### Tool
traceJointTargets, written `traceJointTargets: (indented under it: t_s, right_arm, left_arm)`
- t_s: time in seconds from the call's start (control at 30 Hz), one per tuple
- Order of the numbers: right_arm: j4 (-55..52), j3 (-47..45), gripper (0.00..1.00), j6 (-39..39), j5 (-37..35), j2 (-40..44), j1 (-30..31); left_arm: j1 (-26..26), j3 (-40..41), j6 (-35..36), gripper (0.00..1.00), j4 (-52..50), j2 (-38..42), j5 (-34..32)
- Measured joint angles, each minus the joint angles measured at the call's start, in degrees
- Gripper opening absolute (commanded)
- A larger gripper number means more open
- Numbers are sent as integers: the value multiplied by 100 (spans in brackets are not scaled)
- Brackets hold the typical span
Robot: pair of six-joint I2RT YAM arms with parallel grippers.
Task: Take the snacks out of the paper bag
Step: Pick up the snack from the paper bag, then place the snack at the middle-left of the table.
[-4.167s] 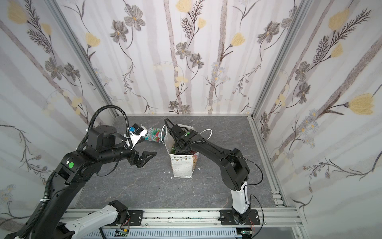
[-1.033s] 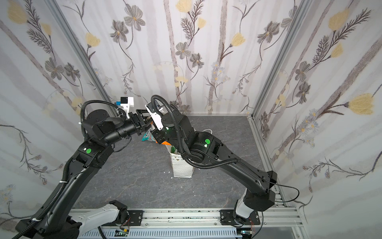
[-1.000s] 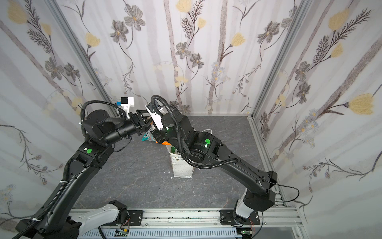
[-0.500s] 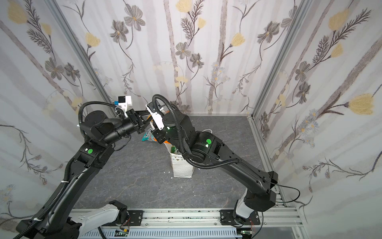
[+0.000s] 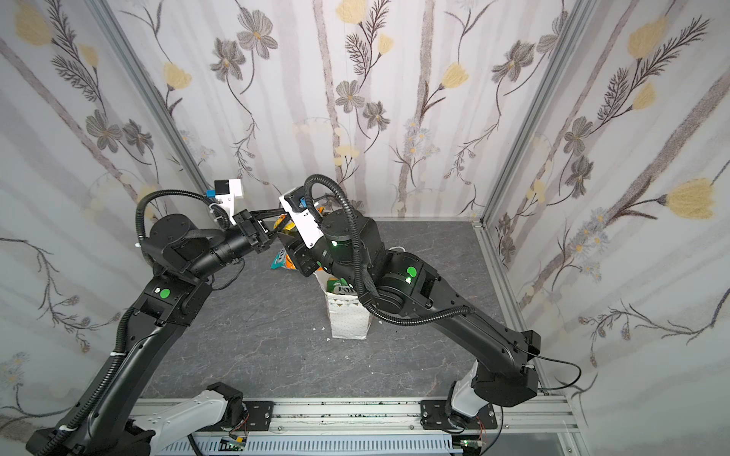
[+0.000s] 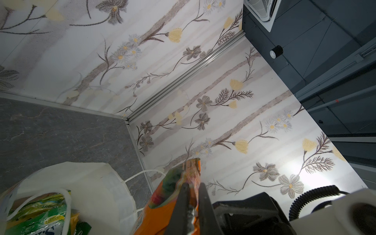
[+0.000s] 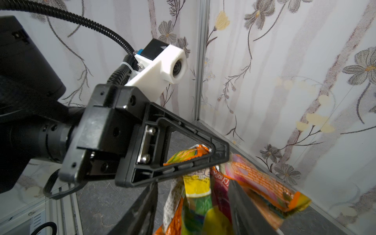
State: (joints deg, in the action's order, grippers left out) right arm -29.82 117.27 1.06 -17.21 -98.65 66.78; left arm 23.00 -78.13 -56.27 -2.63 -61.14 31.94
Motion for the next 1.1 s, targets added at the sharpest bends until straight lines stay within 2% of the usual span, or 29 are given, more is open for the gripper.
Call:
traceJointTargets:
  t_s: [0.23,0.27,0.6,0.83,1.1]
  right_arm:
    - [227,-269,98,39,101,402,0]
    - [308,-415,100,39,103,518,0]
    - [1408,-2157,100,262,136,1744,-192]
    - [1812,-3104,100,870,127,2345,-614]
    - [1932,-3882,100,1572,343,2771,-1067]
  left_arm:
    - [-216,-111,188,0,-22,22,28]
    - [-278,-118,192,0,-17,31,24]
    - [-1217,122,-2,0,269,116,-22]
    - [-1974,761,-437,0,734,83,31]
    - [-2706,1797,-1320,0,1827,-114,251]
